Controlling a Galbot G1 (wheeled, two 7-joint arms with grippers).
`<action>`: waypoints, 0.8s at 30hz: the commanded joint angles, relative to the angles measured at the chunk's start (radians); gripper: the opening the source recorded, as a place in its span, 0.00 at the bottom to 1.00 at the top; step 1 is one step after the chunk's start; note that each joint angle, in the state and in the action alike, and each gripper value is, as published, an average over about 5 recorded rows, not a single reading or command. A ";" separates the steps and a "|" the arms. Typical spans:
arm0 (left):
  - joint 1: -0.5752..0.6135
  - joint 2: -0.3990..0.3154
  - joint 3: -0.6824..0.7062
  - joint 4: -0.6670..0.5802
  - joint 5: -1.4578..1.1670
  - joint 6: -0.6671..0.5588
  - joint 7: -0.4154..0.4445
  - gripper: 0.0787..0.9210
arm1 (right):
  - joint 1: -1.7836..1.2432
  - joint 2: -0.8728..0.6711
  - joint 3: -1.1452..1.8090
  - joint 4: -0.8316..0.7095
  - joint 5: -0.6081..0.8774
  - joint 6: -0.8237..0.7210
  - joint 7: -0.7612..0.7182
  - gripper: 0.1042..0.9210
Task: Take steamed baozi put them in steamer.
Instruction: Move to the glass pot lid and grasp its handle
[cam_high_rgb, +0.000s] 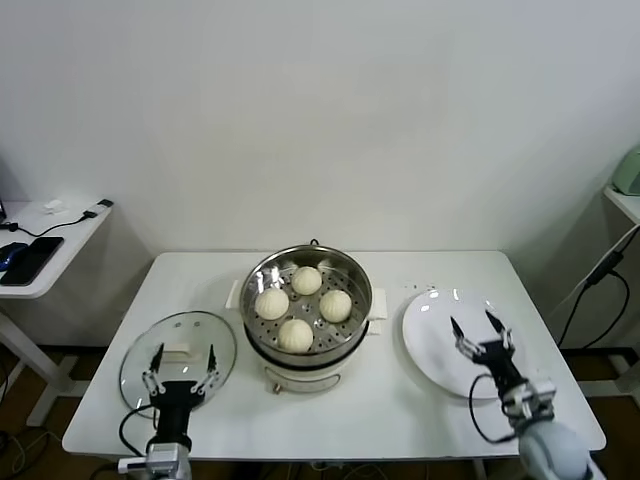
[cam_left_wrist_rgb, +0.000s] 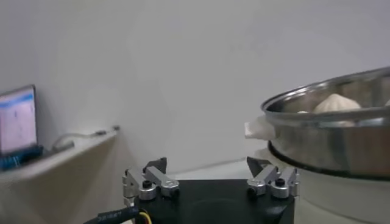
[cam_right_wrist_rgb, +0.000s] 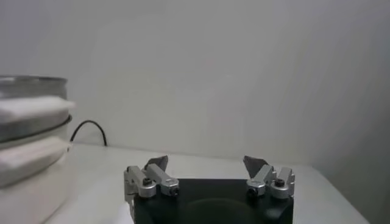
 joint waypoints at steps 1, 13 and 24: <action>-0.044 0.084 -0.104 0.186 0.847 -0.079 -0.220 0.88 | -0.184 0.123 0.073 -0.003 -0.065 0.117 0.040 0.88; -0.120 0.179 -0.112 0.525 1.059 0.039 -0.268 0.88 | -0.188 0.137 0.072 0.039 -0.099 0.042 0.083 0.88; -0.237 0.190 -0.097 0.590 1.059 0.040 -0.192 0.88 | -0.212 0.141 0.088 0.107 -0.114 0.009 0.093 0.88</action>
